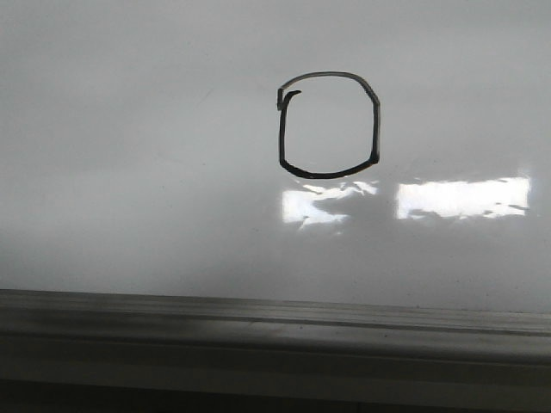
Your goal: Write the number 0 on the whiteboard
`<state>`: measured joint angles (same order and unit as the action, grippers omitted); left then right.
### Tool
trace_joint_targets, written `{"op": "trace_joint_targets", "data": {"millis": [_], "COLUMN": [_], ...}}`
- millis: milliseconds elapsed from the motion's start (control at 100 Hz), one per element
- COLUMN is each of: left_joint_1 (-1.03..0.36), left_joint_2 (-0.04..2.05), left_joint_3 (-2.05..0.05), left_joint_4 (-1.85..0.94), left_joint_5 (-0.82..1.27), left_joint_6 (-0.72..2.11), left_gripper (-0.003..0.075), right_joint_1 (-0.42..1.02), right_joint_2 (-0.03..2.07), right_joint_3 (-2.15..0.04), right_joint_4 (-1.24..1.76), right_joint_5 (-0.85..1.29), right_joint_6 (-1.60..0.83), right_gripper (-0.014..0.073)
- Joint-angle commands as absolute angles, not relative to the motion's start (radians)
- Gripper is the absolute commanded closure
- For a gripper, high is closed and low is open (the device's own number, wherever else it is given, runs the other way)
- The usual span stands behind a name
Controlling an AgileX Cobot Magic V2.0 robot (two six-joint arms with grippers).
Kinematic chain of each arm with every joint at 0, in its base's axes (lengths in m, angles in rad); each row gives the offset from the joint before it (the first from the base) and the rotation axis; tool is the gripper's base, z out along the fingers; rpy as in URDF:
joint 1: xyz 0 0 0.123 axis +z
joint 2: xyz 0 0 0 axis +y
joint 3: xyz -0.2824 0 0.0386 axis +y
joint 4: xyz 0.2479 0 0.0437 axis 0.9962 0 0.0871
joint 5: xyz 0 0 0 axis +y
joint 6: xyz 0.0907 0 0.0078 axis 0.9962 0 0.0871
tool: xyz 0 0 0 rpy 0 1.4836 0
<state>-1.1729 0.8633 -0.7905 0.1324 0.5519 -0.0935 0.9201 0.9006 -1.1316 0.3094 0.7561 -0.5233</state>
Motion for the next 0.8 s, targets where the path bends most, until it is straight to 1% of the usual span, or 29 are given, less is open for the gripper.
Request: {"op": "trace_joint_targets", "data": {"millis": [0, 30, 60, 80, 130, 150, 160, 170, 230, 330, 440, 590, 680, 790], "left_joint_1": [-1.175, -1.175, -1.173, -1.167, -1.149, -1.139, -1.132, -1.128, -1.09, -1.027, -0.987, -0.986, -0.984, -0.977], "left_joint_2": [0.858, 0.858, 0.86, 0.86, 0.86, 0.86, 0.86, 0.86, 0.86, 0.88, 0.919, 0.991, 1.049, 1.105], "left_joint_3": [-0.773, -0.76, -0.747, -0.743, -0.73, -0.728, -0.728, -0.725, -0.724, -0.724, -0.724, -0.724, -0.724, -0.724], "left_joint_4": [0.28, 0.348, 0.423, 0.478, 0.593, 0.636, 0.661, 0.672, 0.736, 0.725, 0.684, 0.655, 0.584, 0.582], "left_joint_5": [0.398, 0.386, 0.384, 0.384, 0.394, 0.399, 0.399, 0.401, 0.401, 0.39, 0.349, 0.206, 0.221, 0.226], "left_joint_6": [-0.294, -0.406, -0.505, -0.582, -0.748, -0.809, -0.828, -0.863, -0.977, -1.085, -1.086, -1.086, -1.086, -1.086], "left_gripper": [0.074, 0.074, 0.074, 0.074, 0.074, 0.074, 0.074, 0.074, 0.074, 0.074, 0.0739, 0.074, 0.074, 0.074], "right_joint_1": [0.869, 0.853, 0.837, 0.831, 0.816, 0.815, 0.814, 0.814, 0.814, 0.814, 0.814, 0.814, 0.814, 0.814], "right_joint_2": [0.83, 0.811, 0.791, 0.776, 0.739, 0.722, 0.71, 0.705, 0.655, 0.582, 0.513, 0.469, 0.469, 0.469], "right_joint_3": [-1.135, -1.122, -1.106, -1.093, -1.057, -1.041, -1.035, -1.023, -0.976, -0.894, -0.824, -0.76, -0.746, -0.744], "right_joint_4": [0.323, 0.323, 0.323, 0.323, 0.323, 0.323, 0.323, 0.323, 0.323, 0.323, 0.323, 0.323, 0.323, 0.323], "right_joint_5": [0.757, 0.773, 0.789, 0.798, 0.811, 0.811, 0.809, 0.806, 0.783, 0.723, 0.634, 0.585, 0.583, 0.583], "right_joint_6": [-0.485, -0.468, -0.448, -0.437, -0.43, -0.43, -0.43, -0.43, -0.424, -0.408, -0.382, -0.353, -0.342, -0.34], "right_gripper": [0.0217, 0.0281, 0.0375, 0.0414, 0.058, 0.062, 0.0659, 0.0673, 0.0659, 0.0659, 0.0659, 0.0659, 0.0659, 0.0659]}}
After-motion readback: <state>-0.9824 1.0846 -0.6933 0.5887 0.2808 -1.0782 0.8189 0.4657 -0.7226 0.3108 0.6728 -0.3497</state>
